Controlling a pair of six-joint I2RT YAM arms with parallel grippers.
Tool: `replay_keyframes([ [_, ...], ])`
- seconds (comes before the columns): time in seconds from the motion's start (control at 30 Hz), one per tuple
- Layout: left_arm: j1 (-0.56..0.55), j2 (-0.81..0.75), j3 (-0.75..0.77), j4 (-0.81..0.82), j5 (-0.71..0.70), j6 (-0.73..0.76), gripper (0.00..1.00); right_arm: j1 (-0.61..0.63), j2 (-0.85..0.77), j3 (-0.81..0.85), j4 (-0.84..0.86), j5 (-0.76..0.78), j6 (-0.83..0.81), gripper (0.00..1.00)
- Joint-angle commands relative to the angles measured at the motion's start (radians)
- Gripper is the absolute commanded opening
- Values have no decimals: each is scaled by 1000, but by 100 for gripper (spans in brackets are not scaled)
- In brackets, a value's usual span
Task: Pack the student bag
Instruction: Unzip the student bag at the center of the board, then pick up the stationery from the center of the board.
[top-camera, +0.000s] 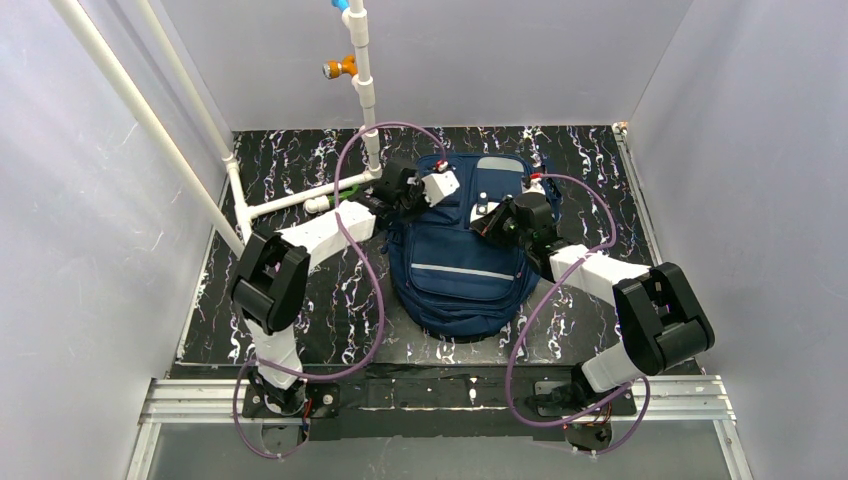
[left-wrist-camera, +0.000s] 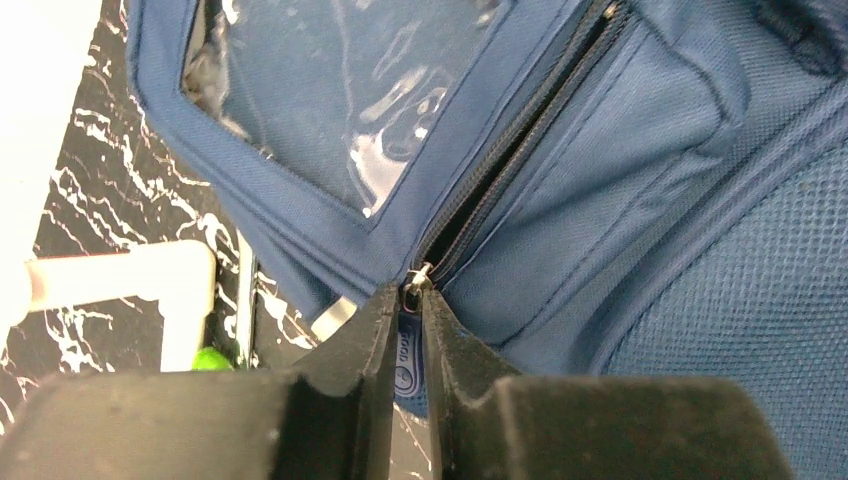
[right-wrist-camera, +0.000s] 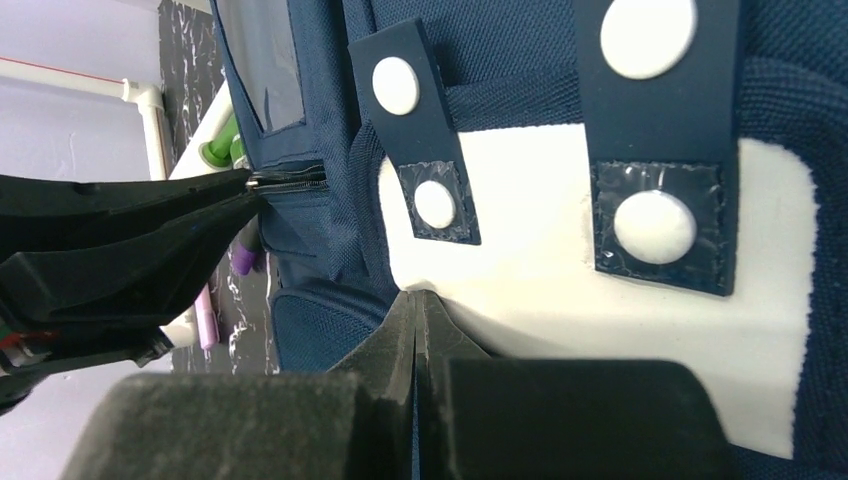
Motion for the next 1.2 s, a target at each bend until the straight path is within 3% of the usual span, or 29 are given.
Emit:
replay_keyframes([
  [0.0,96,-86,-45,-166,-172,-49,16,-47,35,-44,-224,152,-165,1],
  [0.17,109,-192,-65,-227,-194,-181,51,-41,0,50,-266,69,-349,3],
  [0.2,118,-229,-77,-234,-178,-238,57,-29,-12,74,-279,63,-381,9],
  [0.23,133,-271,-96,-234,-153,-302,65,-17,-20,100,-298,49,-419,24],
  [0.27,149,-310,-116,-228,-126,-370,74,-4,-26,131,-319,40,-450,31],
  [0.33,190,-384,-160,-228,-72,-487,82,35,-53,186,-383,45,-508,45],
  [0.5,303,-397,-208,-284,-72,-741,83,174,-118,278,-472,95,-633,75],
  [0.6,392,-338,-227,-264,-25,-796,85,170,-127,283,-453,-47,-602,98],
  [0.67,405,-283,-210,-259,-41,-748,89,142,-129,284,-450,-164,-571,98],
  [0.87,415,-108,-116,-243,-59,-620,88,137,-197,228,-417,-205,-562,98],
  [1.17,397,5,-83,-213,-45,-542,66,135,-227,188,-403,-196,-547,98],
])
